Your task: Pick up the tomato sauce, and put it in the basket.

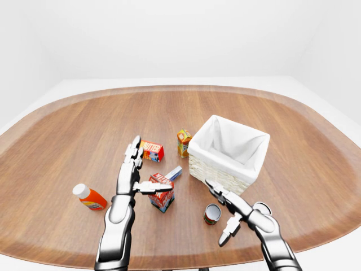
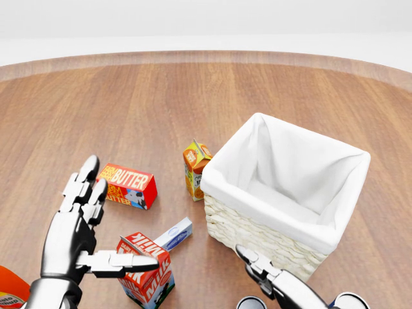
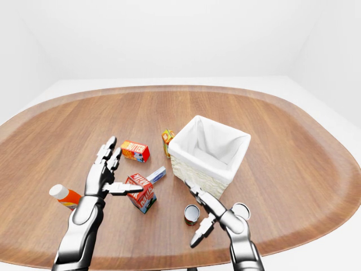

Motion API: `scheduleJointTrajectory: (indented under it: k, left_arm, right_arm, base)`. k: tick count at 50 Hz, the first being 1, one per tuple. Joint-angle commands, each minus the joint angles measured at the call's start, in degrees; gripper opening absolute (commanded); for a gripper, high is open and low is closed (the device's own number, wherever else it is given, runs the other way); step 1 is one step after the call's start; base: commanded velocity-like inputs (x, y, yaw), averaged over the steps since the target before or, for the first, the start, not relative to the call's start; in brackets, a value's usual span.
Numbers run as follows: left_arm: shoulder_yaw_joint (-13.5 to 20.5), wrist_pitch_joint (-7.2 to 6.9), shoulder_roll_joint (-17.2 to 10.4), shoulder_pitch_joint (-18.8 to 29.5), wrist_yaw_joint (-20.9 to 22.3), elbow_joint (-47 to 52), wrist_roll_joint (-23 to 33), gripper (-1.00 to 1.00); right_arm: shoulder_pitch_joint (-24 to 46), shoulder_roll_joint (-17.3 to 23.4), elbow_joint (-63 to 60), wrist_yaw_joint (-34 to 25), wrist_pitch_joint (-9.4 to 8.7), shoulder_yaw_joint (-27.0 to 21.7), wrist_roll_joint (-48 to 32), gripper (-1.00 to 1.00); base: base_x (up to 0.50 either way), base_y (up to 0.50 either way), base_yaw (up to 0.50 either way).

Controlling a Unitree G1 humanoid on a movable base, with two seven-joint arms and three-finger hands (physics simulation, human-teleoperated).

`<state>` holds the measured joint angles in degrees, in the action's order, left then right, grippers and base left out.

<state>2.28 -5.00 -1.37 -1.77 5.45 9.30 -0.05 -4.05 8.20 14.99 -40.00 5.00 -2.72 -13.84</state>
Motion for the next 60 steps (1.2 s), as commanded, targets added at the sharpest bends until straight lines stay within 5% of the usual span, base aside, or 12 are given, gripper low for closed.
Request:
scheduleJointTrajectory:
  k: [1, 33, 60]
  left_arm:
    - [0.03, 0.0, 0.0, 0.06, -0.01, -0.26, -0.01, 0.92]
    - [-0.1, 0.0, 0.04, -0.15, 0.04, -0.13, 0.04, 0.92]
    - [-0.11, 0.0, 0.01, -0.2, 0.14, -0.07, 0.07, 0.91]
  right_arm:
    - [0.1, 0.13, 0.48, 0.0, 0.0, -0.01, -0.58, 1.0]
    - [5.08, 1.1, 11.9, 0.0, 0.0, 0.11, -2.36, 1.0]
    - [4.31, 0.91, 7.98, 0.0, 0.0, 0.05, -2.83, 1.0]
  base:
    - [0.0, 0.0, 0.0]
    - [0.0, 0.0, 0.0]
    - [0.0, 0.0, 0.0]
